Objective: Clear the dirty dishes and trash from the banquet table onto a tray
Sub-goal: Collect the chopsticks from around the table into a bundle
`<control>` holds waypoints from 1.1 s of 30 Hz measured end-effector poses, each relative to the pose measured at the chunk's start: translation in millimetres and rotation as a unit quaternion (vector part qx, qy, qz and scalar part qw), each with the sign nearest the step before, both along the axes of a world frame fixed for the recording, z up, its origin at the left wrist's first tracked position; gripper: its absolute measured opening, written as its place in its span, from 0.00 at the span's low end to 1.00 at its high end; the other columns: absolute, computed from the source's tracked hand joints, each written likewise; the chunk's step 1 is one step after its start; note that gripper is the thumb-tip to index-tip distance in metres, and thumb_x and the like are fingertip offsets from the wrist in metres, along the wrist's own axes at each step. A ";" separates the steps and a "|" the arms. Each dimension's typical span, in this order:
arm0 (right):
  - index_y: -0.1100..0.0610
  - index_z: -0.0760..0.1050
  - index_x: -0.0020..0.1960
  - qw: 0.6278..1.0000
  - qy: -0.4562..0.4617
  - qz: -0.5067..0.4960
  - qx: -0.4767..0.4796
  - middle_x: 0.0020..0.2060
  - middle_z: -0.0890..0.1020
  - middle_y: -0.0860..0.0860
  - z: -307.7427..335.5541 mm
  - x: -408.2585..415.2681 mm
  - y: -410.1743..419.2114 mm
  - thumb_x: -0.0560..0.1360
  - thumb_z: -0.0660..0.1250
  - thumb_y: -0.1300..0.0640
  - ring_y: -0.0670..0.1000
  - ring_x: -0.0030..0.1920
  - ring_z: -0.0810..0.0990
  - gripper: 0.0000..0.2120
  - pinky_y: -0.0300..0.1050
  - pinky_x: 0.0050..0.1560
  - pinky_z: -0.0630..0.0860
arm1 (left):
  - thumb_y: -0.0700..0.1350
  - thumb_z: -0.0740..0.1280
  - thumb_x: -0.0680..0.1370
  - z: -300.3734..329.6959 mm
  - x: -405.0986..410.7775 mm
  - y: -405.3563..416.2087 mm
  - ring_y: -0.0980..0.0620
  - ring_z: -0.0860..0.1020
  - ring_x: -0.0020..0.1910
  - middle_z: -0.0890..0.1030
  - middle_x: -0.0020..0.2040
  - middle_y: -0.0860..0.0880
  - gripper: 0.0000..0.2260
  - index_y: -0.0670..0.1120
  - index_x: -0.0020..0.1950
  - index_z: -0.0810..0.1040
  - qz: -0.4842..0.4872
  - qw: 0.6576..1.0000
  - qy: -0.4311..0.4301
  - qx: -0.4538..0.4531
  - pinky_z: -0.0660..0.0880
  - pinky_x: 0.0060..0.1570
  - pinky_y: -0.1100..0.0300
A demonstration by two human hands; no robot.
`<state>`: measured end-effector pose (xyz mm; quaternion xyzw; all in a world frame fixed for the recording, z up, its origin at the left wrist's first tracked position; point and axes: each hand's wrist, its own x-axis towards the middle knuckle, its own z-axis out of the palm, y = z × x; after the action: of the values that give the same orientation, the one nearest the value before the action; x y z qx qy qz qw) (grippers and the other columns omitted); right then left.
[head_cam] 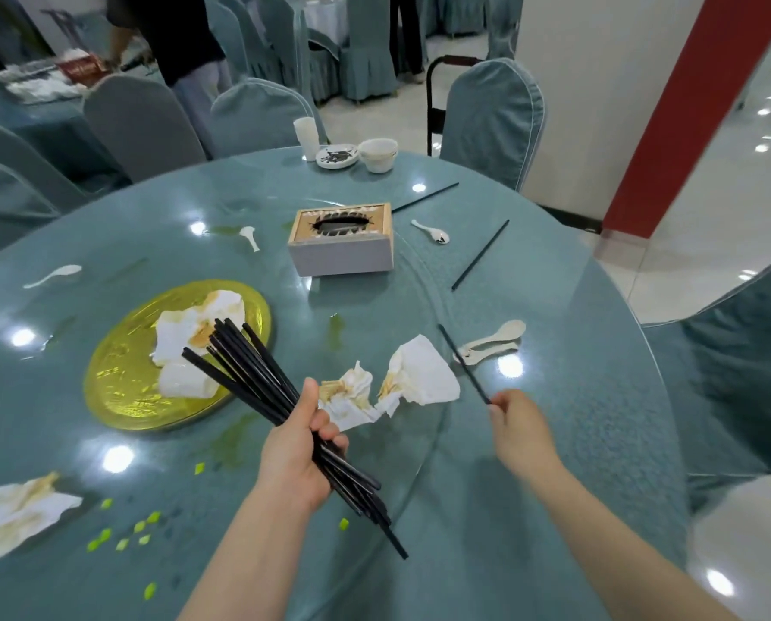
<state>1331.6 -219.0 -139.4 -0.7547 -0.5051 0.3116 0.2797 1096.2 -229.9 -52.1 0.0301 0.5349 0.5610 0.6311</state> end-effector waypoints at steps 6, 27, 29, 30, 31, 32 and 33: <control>0.48 0.75 0.48 0.972 0.209 0.109 0.001 0.40 0.77 0.43 64.4 -80.5 -17.5 0.74 0.63 0.63 0.43 0.37 0.75 0.11 0.43 0.47 0.78 | 0.49 0.69 0.76 1.1 9.6 -4.8 0.57 0.73 0.22 0.73 0.24 0.53 0.11 0.45 0.39 0.74 0.003 1.000 0.014 -0.003 0.73 0.24 0.66; 0.44 0.77 0.40 0.934 0.201 0.282 0.085 0.35 0.80 0.41 113.6 -222.5 26.6 0.71 0.70 0.61 0.36 0.35 0.77 0.11 0.25 0.40 0.71 | 0.38 0.62 0.80 34.5 -93.3 20.9 0.57 0.75 0.23 0.75 0.34 0.47 0.08 0.42 0.41 0.75 0.140 0.988 0.051 0.049 0.74 0.25 0.65; 0.46 0.78 0.42 0.933 0.201 0.284 0.091 0.34 0.80 0.42 116.6 -239.3 42.7 0.72 0.69 0.59 0.37 0.34 0.76 0.07 0.27 0.38 0.71 | 0.40 0.62 0.80 41.0 -116.6 28.1 0.56 0.74 0.26 0.76 0.36 0.48 0.08 0.43 0.42 0.76 0.144 0.986 0.069 0.044 0.74 0.25 0.65; 0.46 0.78 0.41 0.933 0.200 0.283 0.095 0.33 0.79 0.42 116.3 -247.0 51.5 0.73 0.68 0.58 0.37 0.33 0.75 0.07 0.27 0.37 0.70 | 0.40 0.63 0.80 43.7 -128.6 31.5 0.55 0.73 0.29 0.77 0.37 0.49 0.07 0.43 0.43 0.76 0.148 0.985 0.077 0.039 0.73 0.25 0.64; 0.46 0.78 0.41 0.934 0.196 0.284 0.098 0.33 0.79 0.42 115.0 -254.2 60.6 0.73 0.68 0.58 0.38 0.33 0.75 0.07 0.27 0.36 0.70 | 0.41 0.64 0.80 46.6 -140.1 34.2 0.54 0.72 0.30 0.77 0.37 0.49 0.06 0.44 0.44 0.77 0.154 0.984 0.082 0.038 0.73 0.27 0.63; 0.46 0.78 0.41 0.935 0.191 0.282 0.097 0.33 0.78 0.42 113.1 -261.2 69.7 0.73 0.68 0.59 0.39 0.34 0.75 0.07 0.28 0.36 0.70 | 0.42 0.64 0.80 49.1 -151.2 36.8 0.54 0.72 0.31 0.78 0.37 0.49 0.05 0.44 0.45 0.77 0.159 0.983 0.087 0.039 0.72 0.30 0.62; 0.47 0.78 0.42 0.937 0.187 0.279 0.094 0.33 0.78 0.42 110.2 -268.2 78.8 0.73 0.67 0.59 0.40 0.35 0.76 0.07 0.28 0.36 0.69 | 0.42 0.65 0.79 52.0 -161.4 38.6 0.54 0.73 0.31 0.79 0.36 0.50 0.04 0.44 0.46 0.76 0.165 0.981 0.091 0.040 0.72 0.31 0.62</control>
<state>1063.4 -140.2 -29.2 -0.4821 -0.6610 0.4637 0.3401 934.8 -191.3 0.0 0.0179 0.5645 0.6733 0.4772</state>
